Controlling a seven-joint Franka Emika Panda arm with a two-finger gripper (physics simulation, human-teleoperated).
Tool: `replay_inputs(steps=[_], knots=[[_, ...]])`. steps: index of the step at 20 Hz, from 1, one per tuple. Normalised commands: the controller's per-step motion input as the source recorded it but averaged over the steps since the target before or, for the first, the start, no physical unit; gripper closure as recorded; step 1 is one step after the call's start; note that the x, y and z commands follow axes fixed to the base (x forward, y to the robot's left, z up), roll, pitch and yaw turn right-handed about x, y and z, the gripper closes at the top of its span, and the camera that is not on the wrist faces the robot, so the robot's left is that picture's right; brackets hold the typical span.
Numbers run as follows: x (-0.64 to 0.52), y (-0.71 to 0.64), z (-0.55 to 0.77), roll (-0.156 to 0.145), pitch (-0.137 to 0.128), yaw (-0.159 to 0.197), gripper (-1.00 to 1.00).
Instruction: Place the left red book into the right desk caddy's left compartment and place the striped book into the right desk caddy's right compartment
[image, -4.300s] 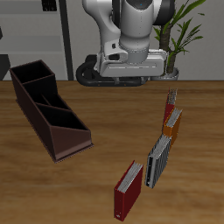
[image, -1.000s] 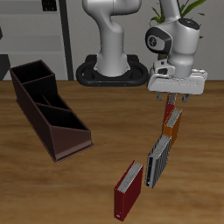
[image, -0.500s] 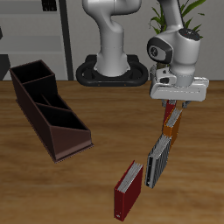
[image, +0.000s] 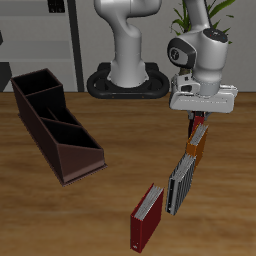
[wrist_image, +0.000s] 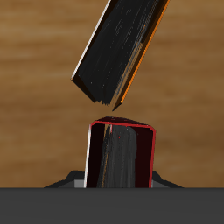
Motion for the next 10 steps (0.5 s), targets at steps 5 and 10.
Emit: replay_inputs(steps=[5,10], knots=[[-0.12,-0.28,0.19,0.012,-0.033,0.064,1.0],[-0.13,-0.65,0.38,-0.011,-0.028,0.061,1.0]])
